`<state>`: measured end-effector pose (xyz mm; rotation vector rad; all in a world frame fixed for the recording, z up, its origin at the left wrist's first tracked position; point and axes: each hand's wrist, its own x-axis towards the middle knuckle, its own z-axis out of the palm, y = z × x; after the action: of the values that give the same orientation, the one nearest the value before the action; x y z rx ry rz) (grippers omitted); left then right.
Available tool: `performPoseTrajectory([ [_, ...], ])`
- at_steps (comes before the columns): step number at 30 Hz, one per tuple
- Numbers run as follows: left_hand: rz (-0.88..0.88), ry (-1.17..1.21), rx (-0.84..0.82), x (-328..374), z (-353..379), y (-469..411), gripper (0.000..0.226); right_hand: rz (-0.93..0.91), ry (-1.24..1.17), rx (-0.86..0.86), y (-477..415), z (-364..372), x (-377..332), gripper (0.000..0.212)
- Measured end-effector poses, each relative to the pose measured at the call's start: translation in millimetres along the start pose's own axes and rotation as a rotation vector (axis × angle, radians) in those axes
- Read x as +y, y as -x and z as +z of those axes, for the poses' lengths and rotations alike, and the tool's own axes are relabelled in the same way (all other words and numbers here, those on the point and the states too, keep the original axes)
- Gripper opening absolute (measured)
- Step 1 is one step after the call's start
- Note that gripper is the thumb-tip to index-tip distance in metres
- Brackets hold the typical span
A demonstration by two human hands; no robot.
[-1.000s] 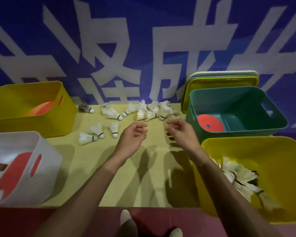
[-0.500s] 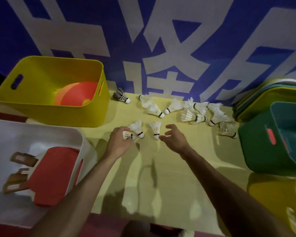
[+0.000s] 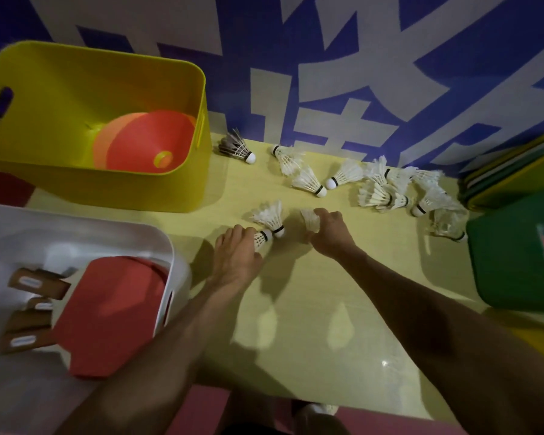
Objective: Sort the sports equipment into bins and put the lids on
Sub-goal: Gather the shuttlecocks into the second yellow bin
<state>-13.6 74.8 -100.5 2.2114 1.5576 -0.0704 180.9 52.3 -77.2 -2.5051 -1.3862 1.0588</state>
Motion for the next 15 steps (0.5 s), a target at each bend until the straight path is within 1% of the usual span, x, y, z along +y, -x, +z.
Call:
performPoseTrajectory([
  [2, -0.014, 0.043, 0.016, -1, 6, 4, 0.044, 0.031, -0.002, 0.012, 6, 7, 5, 0.061],
  [6, -0.054, 0.128, -0.012, 3, 14, 16, 0.049, 0.059, -0.005, 0.047, 23, 22, 22, 0.050],
  [10, -0.102, 0.180, -0.051, 10, 16, 33, 0.049, 0.046, -0.085, 0.117, 38, 28, 40, 0.038],
  [13, -0.146, 0.288, -0.041, 19, 15, 46, 0.049, 0.030, -0.173, 0.128, 50, 23, 50, 0.041],
  [15, -0.152, 0.359, -0.007, 28, 12, 55, 0.049, 0.026, -0.235, 0.123, 59, 18, 58, 0.049],
])
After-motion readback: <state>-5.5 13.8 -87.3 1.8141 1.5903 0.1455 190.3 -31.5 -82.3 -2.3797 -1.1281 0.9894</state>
